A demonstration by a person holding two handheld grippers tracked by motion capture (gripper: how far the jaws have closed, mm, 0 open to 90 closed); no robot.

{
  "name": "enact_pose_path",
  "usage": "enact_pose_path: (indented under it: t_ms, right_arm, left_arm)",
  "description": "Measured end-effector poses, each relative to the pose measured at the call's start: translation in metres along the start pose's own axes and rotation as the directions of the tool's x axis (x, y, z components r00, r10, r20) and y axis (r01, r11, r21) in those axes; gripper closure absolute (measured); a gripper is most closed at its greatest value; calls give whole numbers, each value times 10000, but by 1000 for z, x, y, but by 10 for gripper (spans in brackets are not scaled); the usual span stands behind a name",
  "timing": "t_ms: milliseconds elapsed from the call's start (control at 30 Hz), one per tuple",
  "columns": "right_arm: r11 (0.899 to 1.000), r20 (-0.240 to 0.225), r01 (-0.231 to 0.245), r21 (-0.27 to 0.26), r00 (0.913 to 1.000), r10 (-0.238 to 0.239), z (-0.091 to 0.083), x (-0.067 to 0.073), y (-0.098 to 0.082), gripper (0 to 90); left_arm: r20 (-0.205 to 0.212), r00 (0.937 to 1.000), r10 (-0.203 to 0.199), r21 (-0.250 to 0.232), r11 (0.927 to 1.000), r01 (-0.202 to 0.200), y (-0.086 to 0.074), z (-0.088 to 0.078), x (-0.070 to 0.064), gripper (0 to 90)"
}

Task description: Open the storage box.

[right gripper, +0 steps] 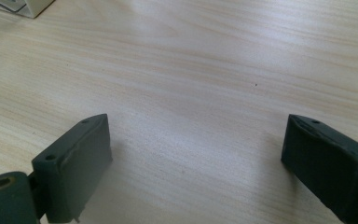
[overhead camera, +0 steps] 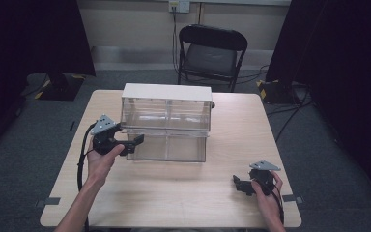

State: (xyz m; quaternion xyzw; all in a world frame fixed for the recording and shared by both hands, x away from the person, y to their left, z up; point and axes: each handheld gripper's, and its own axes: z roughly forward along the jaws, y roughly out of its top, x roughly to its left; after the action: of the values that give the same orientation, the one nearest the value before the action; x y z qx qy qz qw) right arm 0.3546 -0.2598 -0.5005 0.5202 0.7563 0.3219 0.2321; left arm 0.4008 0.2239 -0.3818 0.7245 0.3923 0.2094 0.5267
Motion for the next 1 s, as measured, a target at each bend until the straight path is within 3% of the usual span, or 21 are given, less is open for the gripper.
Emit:
enact_pose_path:
  t_ms: [1000]
  right_arm:
    - [10000,-4,11,0,10000,-11,0,0,0,76]
  left_arm:
    - [-42,10000,-72,136,9999,72,1,-1,0,115]
